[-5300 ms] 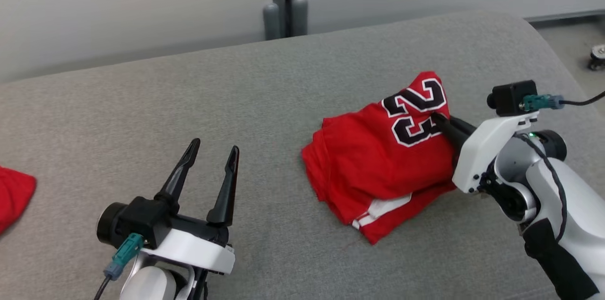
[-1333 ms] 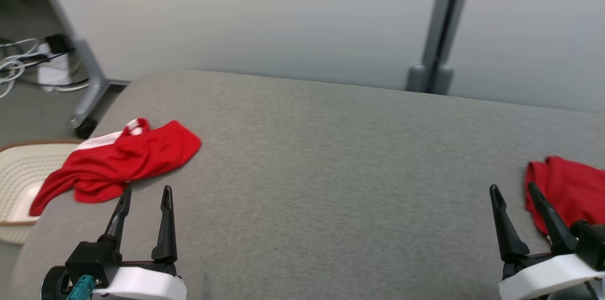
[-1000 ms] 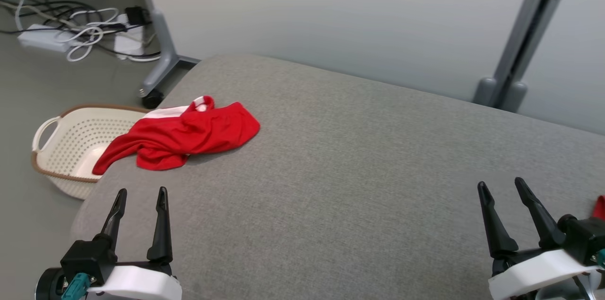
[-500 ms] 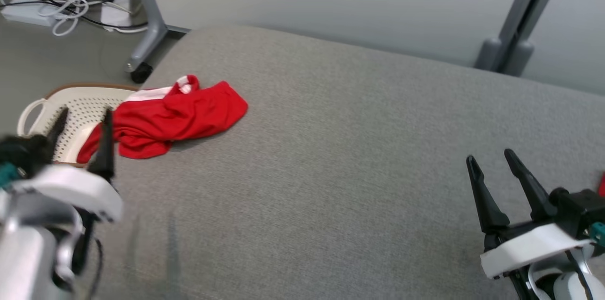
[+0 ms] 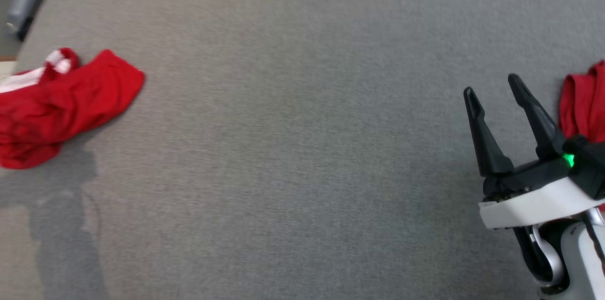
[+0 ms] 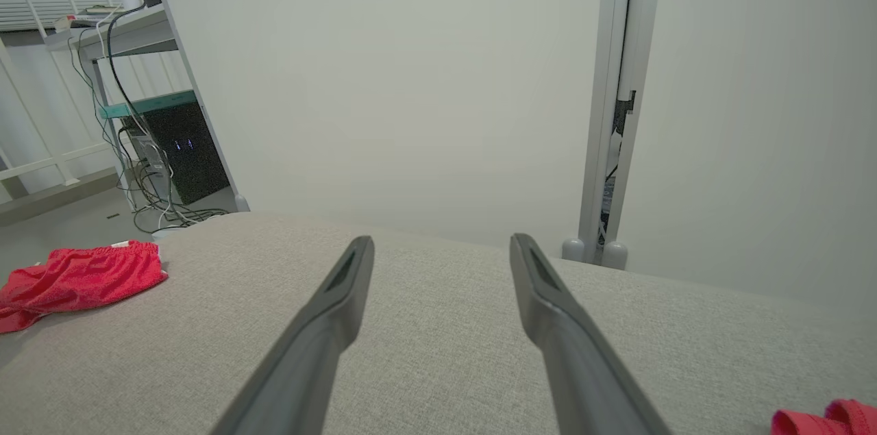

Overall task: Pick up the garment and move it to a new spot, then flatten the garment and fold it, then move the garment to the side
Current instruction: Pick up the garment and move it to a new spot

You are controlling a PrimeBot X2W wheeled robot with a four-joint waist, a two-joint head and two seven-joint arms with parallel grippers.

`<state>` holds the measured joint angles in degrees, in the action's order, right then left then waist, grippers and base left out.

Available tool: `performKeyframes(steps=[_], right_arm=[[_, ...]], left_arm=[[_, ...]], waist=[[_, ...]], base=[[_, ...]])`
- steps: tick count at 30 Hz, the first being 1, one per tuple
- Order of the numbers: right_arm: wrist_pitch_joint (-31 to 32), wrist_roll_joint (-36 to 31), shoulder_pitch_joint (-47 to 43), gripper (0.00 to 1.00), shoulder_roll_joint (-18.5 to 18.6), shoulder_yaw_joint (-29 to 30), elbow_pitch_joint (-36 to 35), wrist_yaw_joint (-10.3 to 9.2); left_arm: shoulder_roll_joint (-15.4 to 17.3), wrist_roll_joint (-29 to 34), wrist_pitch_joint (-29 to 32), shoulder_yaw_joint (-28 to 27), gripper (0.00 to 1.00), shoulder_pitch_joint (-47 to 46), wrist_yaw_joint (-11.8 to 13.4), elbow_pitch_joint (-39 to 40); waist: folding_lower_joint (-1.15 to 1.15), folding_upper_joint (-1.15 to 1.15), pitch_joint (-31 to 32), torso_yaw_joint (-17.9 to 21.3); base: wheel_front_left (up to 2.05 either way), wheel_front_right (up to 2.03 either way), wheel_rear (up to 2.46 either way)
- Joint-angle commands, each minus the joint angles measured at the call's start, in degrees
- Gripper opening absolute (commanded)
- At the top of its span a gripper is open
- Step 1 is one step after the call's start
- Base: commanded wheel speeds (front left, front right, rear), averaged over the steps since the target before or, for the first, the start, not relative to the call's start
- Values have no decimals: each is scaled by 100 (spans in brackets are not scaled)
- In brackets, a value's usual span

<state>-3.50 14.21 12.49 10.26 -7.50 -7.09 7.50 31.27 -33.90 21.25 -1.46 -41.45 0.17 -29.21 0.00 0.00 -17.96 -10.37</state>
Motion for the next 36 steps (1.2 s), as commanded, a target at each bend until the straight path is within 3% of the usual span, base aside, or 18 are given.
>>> performKeyframes(steps=[1, 9, 13, 20, 21, 23, 24, 29, 36], right_arm=[[-2, -20, 171, 100, 40, -18, -96, -1], [-9, -59, 424, 100, -14, -114, -236, -1], [-13, -80, 456, 100, -30, -103, -267, -1], [-15, -78, 374, 100, -58, -60, -210, -1], [-7, -79, 377, 100, -60, -48, -203, -1], [5, -88, 397, 100, -60, -46, -198, -1], [6, -86, 409, 100, -57, -59, -194, 0], [-26, -45, 378, 100, -65, -105, -77, -1], [-185, 107, 128, 100, -122, -109, 234, 0]], left_arm=[[106, -23, 142, 19, 100, -294, -36, -417], [430, 80, 520, 89, 100, -788, 94, -1657], [605, 261, 425, 188, 100, -938, 174, -2157], [477, 163, 1105, 352, 99, -1094, 78, -2980], [456, 169, 1152, 379, 80, -1116, 48, -3039], [439, 197, 1098, 416, 18, -1184, 36, -3093], [434, 209, 1060, 429, 0, -1214, 13, -3126], [507, 293, 689, 518, 0, -1304, -139, -3258], [552, 501, 224, 858, 0, -1345, -574, -3333]], waist=[[0, 0, -630, 570], [0, 0, -1066, 978], [0, 0, -1211, 1133], [0, 0, -1233, 1171], [0, 0, -1227, 1165], [0, 0, -1200, 1148], [0, 0, -1178, 1139], [0, 0, -906, 1097], [0, 0, -54, 1086]], base=[[0, 0, 0], [0, 0, 0], [0, 0, 0], [0, 0, 0], [0, 0, 0], [0, 0, 0], [0, 0, 0], [0, 0, 0], [0, 0, 0]])
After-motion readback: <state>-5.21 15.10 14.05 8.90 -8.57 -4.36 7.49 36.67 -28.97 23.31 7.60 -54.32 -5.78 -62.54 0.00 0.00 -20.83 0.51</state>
